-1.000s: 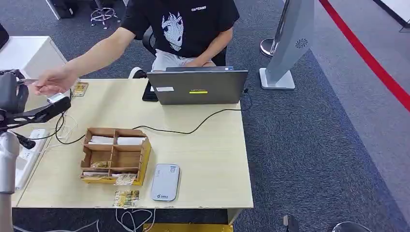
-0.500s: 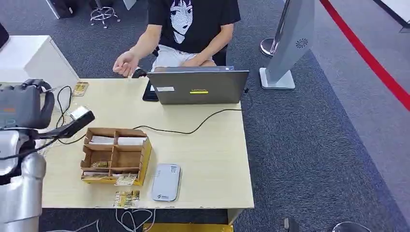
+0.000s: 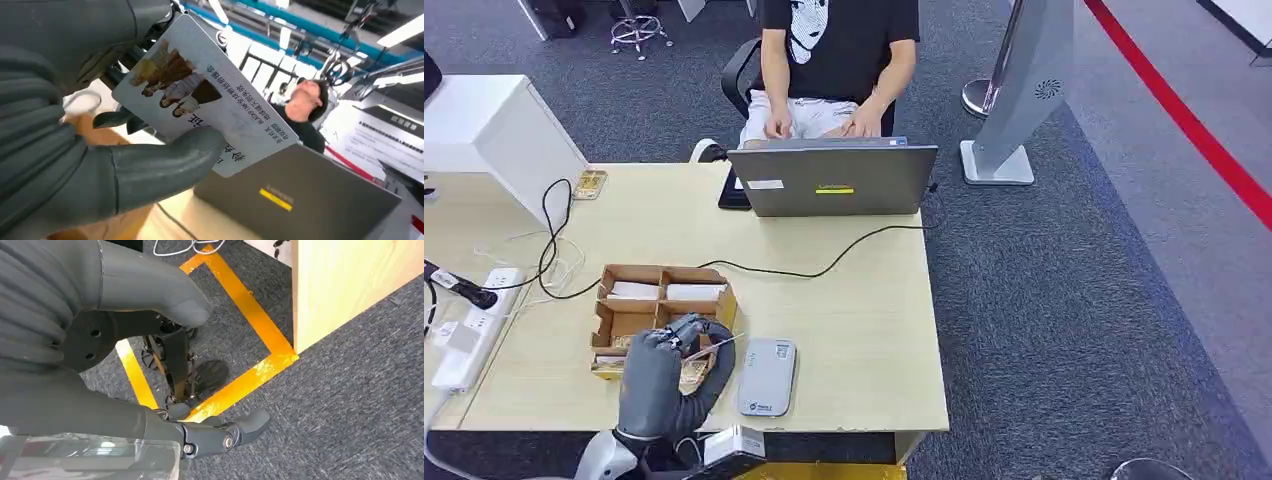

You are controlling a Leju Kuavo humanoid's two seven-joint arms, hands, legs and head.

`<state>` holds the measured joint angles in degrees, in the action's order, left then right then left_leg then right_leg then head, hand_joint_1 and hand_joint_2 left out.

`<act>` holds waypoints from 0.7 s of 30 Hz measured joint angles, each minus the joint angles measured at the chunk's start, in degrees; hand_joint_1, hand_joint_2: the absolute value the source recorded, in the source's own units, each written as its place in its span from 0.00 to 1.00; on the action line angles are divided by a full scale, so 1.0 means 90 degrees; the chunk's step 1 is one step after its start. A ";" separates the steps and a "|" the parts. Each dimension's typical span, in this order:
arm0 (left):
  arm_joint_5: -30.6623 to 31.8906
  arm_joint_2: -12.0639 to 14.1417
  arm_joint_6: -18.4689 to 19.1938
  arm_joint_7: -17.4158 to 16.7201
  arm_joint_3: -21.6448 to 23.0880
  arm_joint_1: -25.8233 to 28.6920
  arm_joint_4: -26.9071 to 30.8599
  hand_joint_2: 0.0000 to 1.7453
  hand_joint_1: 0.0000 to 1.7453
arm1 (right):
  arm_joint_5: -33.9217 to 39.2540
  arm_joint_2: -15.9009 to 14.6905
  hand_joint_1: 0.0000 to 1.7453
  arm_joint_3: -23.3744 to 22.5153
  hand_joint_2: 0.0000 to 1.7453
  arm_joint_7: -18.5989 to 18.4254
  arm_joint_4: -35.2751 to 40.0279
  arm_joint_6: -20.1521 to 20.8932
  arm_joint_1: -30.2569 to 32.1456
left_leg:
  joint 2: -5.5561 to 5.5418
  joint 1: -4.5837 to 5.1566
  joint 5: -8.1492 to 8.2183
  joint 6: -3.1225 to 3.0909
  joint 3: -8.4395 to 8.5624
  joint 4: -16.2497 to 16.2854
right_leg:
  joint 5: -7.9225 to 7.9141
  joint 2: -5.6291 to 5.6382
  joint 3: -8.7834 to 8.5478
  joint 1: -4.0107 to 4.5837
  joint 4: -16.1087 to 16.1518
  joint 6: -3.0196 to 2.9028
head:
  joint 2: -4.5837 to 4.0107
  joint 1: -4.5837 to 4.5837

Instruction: Pass the card to the sensor for recognition and then transmit it.

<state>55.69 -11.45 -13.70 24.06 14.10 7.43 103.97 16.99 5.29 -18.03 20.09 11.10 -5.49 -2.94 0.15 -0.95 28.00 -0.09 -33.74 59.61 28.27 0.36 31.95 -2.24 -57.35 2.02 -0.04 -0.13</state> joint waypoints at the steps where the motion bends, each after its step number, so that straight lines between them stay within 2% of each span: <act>1: -0.0099 -0.0029 0.0063 -0.0058 0.0007 0.0038 -0.0029 1.00 1.00 | -0.0032 0.0012 0.00 -0.0051 1.00 0.0000 0.0000 -0.0002 0.0000 | -0.0001 0.0000 -0.0001 0.0001 0.0000 0.0000 | 0.0000 0.0000 0.0000 0.0000 0.0000 0.0000 | 0.0000 0.0000; 4: -0.0179 -0.0073 0.0126 -0.0199 0.0005 0.0057 -0.0321 1.00 1.00 | -0.0151 0.0017 0.00 -0.0146 1.00 -0.0017 0.0002 -0.0027 0.0001 | -0.0007 0.0000 -0.0004 -0.0001 0.0002 0.0000 | -0.0001 -0.0006 -0.0005 0.0000 -0.0001 0.0000 | 0.0000 0.0000; 8: -0.0179 -0.0126 0.0111 -0.0262 -0.0114 0.0008 -0.1026 1.00 1.00 | -0.0316 0.0027 0.00 -0.0221 1.00 -0.0070 0.0002 -0.0053 0.0001 | -0.0009 0.0000 -0.0004 -0.0002 0.0002 0.0000 | -0.0001 -0.0007 -0.0007 0.0000 -0.0001 0.0000 | 0.0000 0.0000; 11: -0.0172 -0.0165 0.0073 -0.0179 -0.0328 -0.0084 -0.1620 1.00 1.00 | -0.0411 0.0046 0.00 -0.0226 1.00 -0.0085 0.0002 -0.0058 0.0001 | -0.0009 0.0000 -0.0004 -0.0002 0.0002 0.0000 | -0.0001 -0.0007 -0.0007 0.0000 -0.0001 0.0000 | 0.0000 0.0000; 21: 0.0049 -0.0306 0.0031 -0.0129 -0.0748 -0.0347 -0.2841 1.00 1.00 | -0.0566 0.0073 0.00 -0.0337 1.00 -0.0109 0.0012 -0.0049 0.0001 | -0.0013 0.0001 -0.0004 -0.0002 0.0001 0.0000 | -0.0001 -0.0015 -0.0008 0.0000 -0.0001 0.0000 | 0.0000 -0.0002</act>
<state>56.13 -14.21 -13.42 22.90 7.37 4.30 78.41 11.89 5.94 -21.07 19.10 11.21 -5.92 -2.93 0.03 -0.95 27.97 -0.10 -33.73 59.61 28.26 0.22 31.88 -2.24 -57.35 2.01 -0.04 -0.15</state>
